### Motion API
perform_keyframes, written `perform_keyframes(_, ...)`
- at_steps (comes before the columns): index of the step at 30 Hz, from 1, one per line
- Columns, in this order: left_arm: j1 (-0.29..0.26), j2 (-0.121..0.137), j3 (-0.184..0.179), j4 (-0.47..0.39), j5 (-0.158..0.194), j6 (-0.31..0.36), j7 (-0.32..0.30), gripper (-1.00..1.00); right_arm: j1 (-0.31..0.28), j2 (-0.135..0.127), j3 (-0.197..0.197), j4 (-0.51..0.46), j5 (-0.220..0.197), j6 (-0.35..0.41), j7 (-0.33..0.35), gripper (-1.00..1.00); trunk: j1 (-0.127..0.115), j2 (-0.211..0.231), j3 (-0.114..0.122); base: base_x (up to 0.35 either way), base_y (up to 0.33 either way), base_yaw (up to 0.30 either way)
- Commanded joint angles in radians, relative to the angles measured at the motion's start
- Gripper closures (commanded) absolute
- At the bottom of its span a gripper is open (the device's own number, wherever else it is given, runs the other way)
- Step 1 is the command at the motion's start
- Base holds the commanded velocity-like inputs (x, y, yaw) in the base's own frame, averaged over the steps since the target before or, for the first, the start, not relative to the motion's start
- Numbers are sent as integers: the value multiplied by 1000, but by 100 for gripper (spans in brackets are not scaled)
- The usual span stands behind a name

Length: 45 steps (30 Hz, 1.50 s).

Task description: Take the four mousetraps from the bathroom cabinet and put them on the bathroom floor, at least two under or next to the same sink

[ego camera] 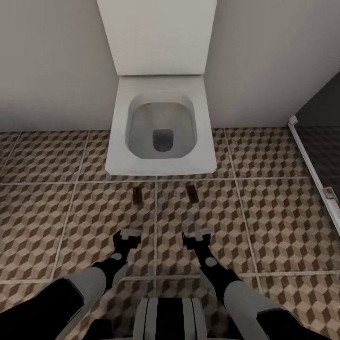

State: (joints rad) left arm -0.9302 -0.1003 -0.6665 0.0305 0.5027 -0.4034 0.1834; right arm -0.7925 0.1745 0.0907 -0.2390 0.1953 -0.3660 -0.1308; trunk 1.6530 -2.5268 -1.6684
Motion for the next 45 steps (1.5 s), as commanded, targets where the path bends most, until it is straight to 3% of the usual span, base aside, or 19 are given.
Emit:
perform_keyframes(1, -1, -1, -8, 3, 5, -5, 3, -100, -1, 0, 4, 1, 9, -1, -10, -100, -1, 0, 0, -336, 0, 0)
perform_keyframes(22, -1, -1, -8, 3, 5, -5, 3, -100, -1, 0, 4, 1, 9, -1, -10, -100, -1, 0, 0, -336, 0, 0)
perform_keyframes(45, -1, -1, -8, 2, 5, -5, 2, -100, -1, 0, 4, 1, 9, -1, -10, -100, -1, 0, 0, -28, 0, 0)
